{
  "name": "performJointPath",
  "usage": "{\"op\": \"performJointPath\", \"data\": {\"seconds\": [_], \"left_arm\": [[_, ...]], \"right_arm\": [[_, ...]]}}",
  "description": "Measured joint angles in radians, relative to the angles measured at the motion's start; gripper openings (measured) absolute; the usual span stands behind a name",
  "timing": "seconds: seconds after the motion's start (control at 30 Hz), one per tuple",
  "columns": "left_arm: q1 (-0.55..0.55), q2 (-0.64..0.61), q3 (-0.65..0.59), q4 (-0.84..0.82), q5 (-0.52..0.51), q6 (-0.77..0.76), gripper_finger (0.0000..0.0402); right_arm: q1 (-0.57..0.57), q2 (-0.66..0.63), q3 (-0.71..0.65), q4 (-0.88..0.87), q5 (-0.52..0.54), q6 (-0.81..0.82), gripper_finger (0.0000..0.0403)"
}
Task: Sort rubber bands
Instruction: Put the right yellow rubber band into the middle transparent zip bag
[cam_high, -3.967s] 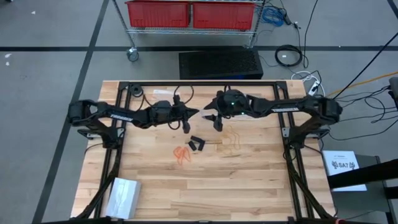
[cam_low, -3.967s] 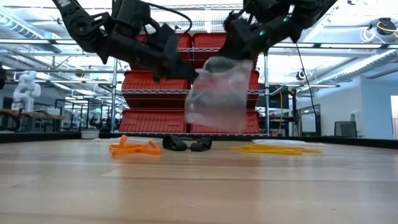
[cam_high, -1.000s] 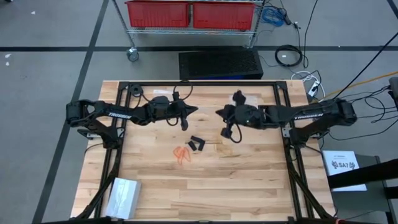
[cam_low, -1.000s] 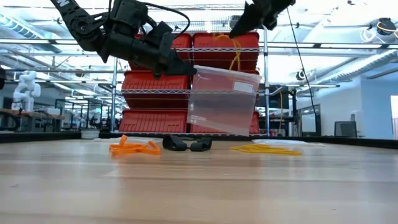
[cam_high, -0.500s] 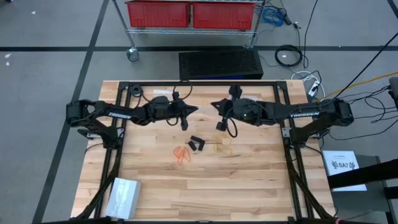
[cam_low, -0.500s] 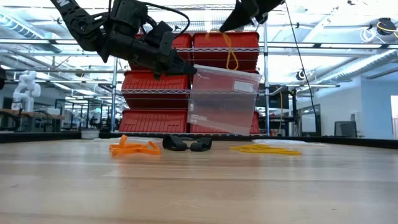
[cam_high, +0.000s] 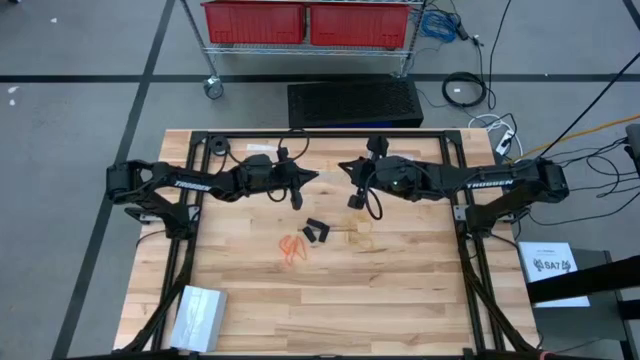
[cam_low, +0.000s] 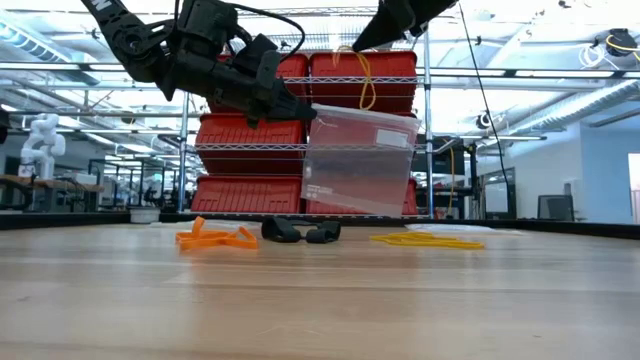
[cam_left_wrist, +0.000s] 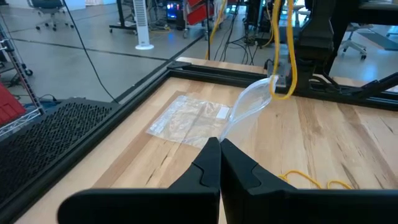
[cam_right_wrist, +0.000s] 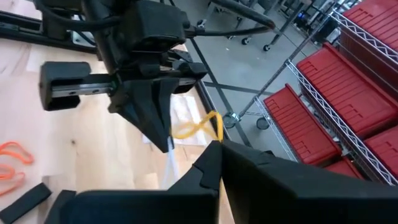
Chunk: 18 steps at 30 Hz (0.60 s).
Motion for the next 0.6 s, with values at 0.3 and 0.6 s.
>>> {"op": "performJointPath", "data": {"seconds": [0.3, 0.6], "left_arm": [[0.0, 0.0, 0.0, -0.001, 0.002, 0.0, 0.0], [0.0, 0.0, 0.0, -0.001, 0.006, -0.001, 0.0]], "right_arm": [[-0.026, -0.001, 0.0, 0.027, -0.047, -0.025, 0.0], [-0.031, 0.032, 0.0, 0.016, -0.08, -0.015, 0.0]]}}
